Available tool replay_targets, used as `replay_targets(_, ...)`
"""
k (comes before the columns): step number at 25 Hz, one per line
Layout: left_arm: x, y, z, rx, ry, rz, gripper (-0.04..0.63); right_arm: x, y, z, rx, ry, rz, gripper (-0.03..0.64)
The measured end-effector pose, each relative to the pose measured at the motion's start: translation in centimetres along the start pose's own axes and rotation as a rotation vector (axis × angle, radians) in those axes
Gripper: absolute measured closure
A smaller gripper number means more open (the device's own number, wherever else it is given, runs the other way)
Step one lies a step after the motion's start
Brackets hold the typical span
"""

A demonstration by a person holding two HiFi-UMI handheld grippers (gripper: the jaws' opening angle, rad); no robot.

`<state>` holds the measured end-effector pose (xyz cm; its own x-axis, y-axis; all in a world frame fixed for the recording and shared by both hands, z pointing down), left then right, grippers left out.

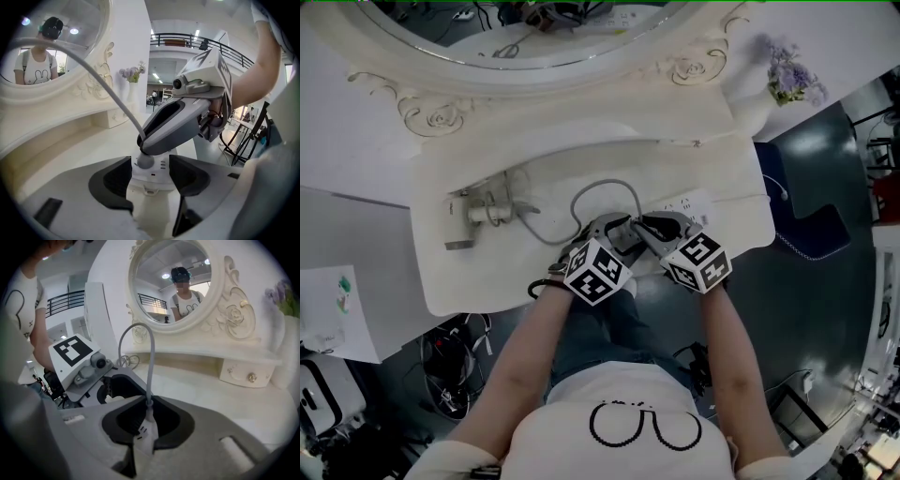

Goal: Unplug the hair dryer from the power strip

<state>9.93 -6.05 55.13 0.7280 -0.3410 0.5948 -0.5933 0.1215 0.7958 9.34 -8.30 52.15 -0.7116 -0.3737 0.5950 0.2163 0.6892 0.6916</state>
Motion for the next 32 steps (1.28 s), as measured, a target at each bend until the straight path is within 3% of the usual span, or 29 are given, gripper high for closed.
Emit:
replay_targets(5, 0.0, -0.1, 0.0, 0.025, 0.023, 0.006, 0.348, -0.2, 0.2, 0.5, -0.071, 0.076, 0.014, 0.571)
replay_targets(8, 0.0, -0.1, -0.1, 0.030, 0.032, 0.011, 0.348, 0.2, -0.1, 0.6, -0.107, 0.077, 0.041, 0.571)
replay_targets(14, 0.0, -0.1, 0.0, 0.019, 0.031, 0.006, 0.350, 0.1, -0.4, 0.0, -0.007, 0.031, 0.005, 0.569)
replay_targets(18, 0.1, -0.1, -0.1, 0.024, 0.029, 0.005, 0.350, -0.7, 0.1, 0.3, -0.014, 0.059, -0.007, 0.571)
replay_targets(23, 0.0, 0.0, -0.1, 0.034, 0.036, 0.009, 0.351, -2.4, -4.2, 1.5, 0.005, 0.015, -0.150, 0.571)
replay_targets(32, 0.0, -0.1, -0.2, 0.028, 0.033, 0.013, 0.350, -3.8, -5.6, 1.0, 0.000, 0.043, -0.143, 0.568)
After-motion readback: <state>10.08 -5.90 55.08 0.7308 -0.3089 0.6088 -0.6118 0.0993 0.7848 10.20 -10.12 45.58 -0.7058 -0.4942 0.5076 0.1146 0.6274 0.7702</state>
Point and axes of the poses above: the fingertips, and each gripper's own axes: x forward along the fingers, z to its left, y out of its underside, the point moved 1 cm from there along -x, backward along the fingers, and after that the axes turned 15 degrees about x, right-handed, at the moved point
